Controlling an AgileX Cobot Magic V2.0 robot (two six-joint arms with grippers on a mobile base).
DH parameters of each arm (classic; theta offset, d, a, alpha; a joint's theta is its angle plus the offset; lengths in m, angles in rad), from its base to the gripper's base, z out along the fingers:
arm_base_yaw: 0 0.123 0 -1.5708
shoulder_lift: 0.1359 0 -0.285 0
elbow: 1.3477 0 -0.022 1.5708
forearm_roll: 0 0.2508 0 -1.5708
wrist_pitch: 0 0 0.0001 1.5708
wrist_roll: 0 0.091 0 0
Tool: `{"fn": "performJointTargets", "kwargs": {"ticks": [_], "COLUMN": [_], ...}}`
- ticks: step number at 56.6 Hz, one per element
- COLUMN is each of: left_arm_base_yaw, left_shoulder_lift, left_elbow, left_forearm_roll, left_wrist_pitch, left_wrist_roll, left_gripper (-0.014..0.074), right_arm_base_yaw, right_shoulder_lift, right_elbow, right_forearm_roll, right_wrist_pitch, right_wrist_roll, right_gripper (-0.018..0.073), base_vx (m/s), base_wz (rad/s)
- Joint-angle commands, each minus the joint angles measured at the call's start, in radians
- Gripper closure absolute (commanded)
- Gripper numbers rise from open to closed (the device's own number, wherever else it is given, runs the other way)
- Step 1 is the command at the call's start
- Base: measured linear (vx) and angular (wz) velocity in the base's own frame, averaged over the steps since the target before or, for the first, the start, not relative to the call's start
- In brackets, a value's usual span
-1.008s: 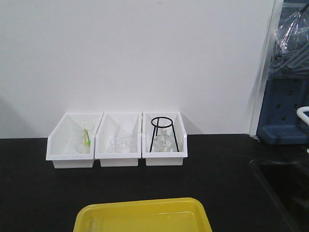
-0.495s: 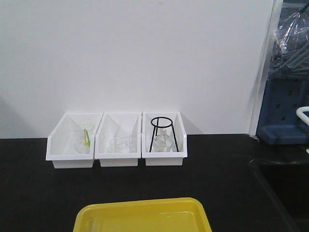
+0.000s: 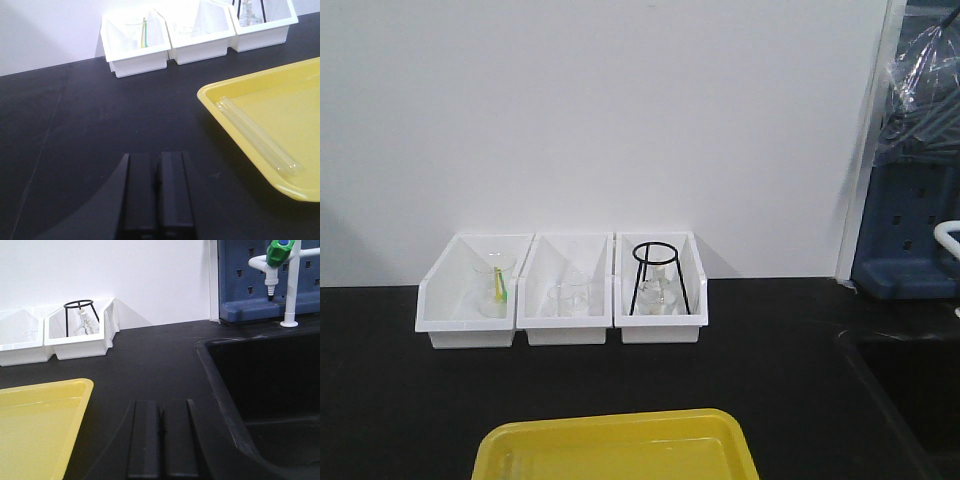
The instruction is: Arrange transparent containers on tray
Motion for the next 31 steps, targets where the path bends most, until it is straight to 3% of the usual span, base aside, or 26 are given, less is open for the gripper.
{"fn": "performJointTargets", "kwargs": {"ticks": [1,31], "left_arm_base_yaw": [0.001,0.001], "left_shoulder_lift": [-0.024,-0.024], "left_elbow": [0.030,0.030], "left_forearm_roll": [-0.002,-0.002], "left_wrist_pitch": [-0.084,-0.084], "left_wrist_roll": [-0.010,-0.010], "left_gripper": [0.0603,0.0603], "right_arm_base_yaw": [-0.008,-0.008], "right_shoulder_lift": [-0.008,-0.008], "right_elbow": [0.008,0.008], "right_forearm_roll": [0.002,0.002], "right_wrist_pitch": [-0.090,-0.090], "right_wrist_roll": [-0.005,-0.005], "right_gripper": [0.0572,0.0572], "base_vx": [0.00,0.00], "base_wz": [0.00,0.00]}}
